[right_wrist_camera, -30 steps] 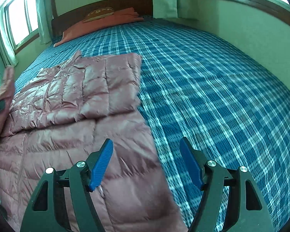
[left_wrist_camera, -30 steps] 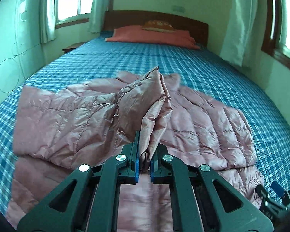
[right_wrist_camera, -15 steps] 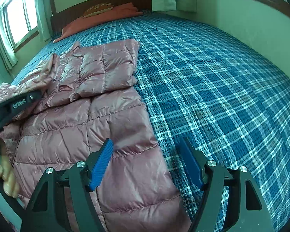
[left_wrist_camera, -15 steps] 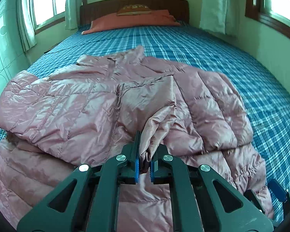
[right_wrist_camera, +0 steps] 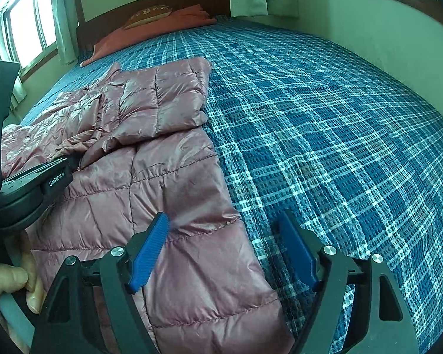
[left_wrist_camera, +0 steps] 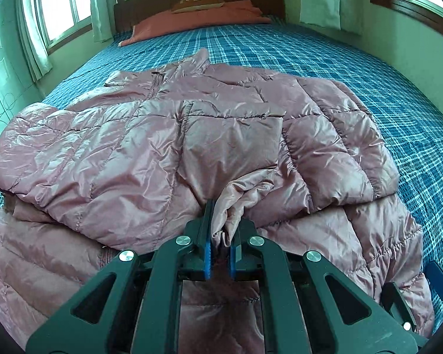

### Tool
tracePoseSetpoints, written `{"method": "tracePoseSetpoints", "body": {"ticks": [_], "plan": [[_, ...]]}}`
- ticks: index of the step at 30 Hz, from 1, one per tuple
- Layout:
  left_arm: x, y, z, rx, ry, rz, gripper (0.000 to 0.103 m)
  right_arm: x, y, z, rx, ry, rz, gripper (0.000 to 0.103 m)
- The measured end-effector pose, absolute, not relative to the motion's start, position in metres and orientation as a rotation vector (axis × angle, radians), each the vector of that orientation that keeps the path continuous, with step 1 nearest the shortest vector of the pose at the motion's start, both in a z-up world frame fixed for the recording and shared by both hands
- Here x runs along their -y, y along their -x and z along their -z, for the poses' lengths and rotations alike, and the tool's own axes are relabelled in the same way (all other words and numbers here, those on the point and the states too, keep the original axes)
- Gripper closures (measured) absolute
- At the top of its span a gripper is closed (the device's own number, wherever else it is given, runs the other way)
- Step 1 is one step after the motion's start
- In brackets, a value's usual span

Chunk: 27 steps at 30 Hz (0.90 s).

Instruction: Fold large clothes

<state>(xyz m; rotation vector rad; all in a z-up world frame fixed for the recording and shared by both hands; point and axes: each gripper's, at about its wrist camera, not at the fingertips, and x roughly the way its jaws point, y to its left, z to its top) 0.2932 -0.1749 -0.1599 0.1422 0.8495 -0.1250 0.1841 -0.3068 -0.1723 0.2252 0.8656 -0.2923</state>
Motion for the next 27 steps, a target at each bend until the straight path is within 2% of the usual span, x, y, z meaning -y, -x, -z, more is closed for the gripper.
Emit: {"method": "tracePoseSetpoints", "body": {"ticks": [2, 6, 9, 14, 20, 27], "plan": [[0.173, -0.291, 0.158, -0.85, -0.136, 0.136, 0.091, 0.307, -0.184, 0.172, -0.865, -0.225, 0.293, 0.027], [0.172, -0.287, 0.15, -0.85, -0.113, 0.166, 0.067, 0.307, -0.184, 0.172, -0.864, -0.225, 0.293, 0.027], [0.168, -0.273, 0.14, -0.83, -0.106, 0.183, 0.053, 0.308, -0.184, 0.172, -0.864, -0.228, 0.291, 0.027], [0.145, -0.248, 0.121, -0.811, -0.044, 0.204, 0.046, 0.309, -0.182, 0.172, -0.861, -0.239, 0.289, 0.027], [0.087, -0.215, 0.112, -0.794, 0.023, 0.172, 0.043, 0.307, -0.183, 0.167, -0.881, -0.208, 0.311, 0.027], [-0.013, -0.206, 0.11, -0.793, 0.131, 0.032, 0.042, 0.28, -0.189, 0.134, -0.827, -0.219, 0.271, 0.027]]}}
